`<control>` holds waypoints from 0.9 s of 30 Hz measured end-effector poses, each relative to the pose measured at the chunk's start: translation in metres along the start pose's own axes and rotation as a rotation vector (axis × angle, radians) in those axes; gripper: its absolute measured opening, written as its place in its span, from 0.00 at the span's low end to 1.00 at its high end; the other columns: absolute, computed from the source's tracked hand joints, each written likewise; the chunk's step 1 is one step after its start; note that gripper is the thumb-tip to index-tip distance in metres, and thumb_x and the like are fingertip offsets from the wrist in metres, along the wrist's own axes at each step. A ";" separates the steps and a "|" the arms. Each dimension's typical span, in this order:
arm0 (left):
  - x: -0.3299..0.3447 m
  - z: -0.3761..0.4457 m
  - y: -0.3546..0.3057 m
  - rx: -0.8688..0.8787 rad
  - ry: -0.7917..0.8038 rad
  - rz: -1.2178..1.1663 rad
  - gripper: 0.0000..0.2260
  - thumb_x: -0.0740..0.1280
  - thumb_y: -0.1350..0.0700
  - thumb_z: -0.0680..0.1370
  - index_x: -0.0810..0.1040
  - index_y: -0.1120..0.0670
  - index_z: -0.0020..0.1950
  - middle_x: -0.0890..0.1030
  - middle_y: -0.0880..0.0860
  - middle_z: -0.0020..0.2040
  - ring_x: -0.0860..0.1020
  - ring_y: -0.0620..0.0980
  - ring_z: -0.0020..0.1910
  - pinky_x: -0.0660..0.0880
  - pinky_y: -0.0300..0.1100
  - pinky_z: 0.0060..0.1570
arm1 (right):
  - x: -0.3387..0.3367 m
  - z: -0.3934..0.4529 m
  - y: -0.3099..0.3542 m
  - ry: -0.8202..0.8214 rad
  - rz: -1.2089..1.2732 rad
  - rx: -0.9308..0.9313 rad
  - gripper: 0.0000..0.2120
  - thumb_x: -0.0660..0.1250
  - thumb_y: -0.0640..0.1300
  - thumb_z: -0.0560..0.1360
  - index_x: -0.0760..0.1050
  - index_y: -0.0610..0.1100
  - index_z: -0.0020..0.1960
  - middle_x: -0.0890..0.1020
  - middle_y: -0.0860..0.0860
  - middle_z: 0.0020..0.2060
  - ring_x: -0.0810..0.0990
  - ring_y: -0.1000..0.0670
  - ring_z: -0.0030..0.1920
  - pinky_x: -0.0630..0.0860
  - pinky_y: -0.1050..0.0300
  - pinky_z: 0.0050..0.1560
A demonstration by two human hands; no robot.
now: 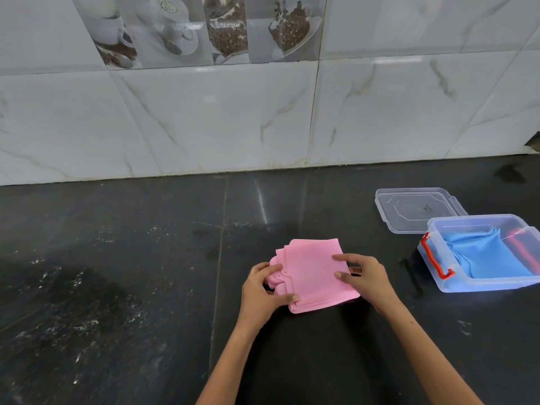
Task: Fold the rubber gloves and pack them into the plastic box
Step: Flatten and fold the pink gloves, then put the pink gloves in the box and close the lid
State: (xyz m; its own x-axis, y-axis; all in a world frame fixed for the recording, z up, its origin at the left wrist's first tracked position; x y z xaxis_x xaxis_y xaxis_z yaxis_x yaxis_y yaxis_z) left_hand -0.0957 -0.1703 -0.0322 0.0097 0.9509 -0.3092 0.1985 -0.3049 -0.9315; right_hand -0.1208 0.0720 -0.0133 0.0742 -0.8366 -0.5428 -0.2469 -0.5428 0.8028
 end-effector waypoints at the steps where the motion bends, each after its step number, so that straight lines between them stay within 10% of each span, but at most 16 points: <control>1: 0.000 -0.002 0.001 0.000 -0.005 -0.003 0.33 0.83 0.56 0.57 0.79 0.50 0.60 0.71 0.42 0.61 0.75 0.47 0.58 0.78 0.46 0.56 | 0.000 -0.001 -0.001 -0.001 0.000 0.003 0.18 0.72 0.37 0.70 0.79 0.50 0.58 0.79 0.49 0.60 0.77 0.50 0.53 0.75 0.54 0.55; 22: 0.000 -0.022 -0.056 0.127 -0.064 0.119 0.36 0.82 0.58 0.57 0.77 0.53 0.64 0.73 0.44 0.60 0.76 0.47 0.58 0.78 0.45 0.58 | -0.040 -0.027 0.015 -0.038 0.245 0.015 0.19 0.73 0.36 0.69 0.79 0.49 0.58 0.77 0.52 0.55 0.78 0.52 0.45 0.77 0.59 0.40; 27: 0.022 -0.022 -0.097 0.172 -0.043 0.099 0.36 0.82 0.58 0.57 0.77 0.54 0.65 0.73 0.46 0.62 0.76 0.49 0.58 0.78 0.49 0.57 | -0.088 -0.029 0.023 -0.080 0.236 -0.009 0.19 0.73 0.39 0.70 0.78 0.50 0.60 0.76 0.52 0.56 0.78 0.48 0.52 0.80 0.51 0.50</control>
State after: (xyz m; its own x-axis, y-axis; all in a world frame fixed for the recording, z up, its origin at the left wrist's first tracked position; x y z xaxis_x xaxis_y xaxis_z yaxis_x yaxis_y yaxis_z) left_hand -0.0934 -0.1185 0.0549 -0.0220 0.9138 -0.4057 0.0284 -0.4050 -0.9139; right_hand -0.1047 0.1305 0.0600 -0.0614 -0.9319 -0.3574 -0.2396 -0.3338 0.9117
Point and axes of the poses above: each hand's wrist, its own z-axis towards the middle knuckle, its own x-axis out of the palm, y = z × x, the point moved 9 cm from there along z, towards the middle knuckle
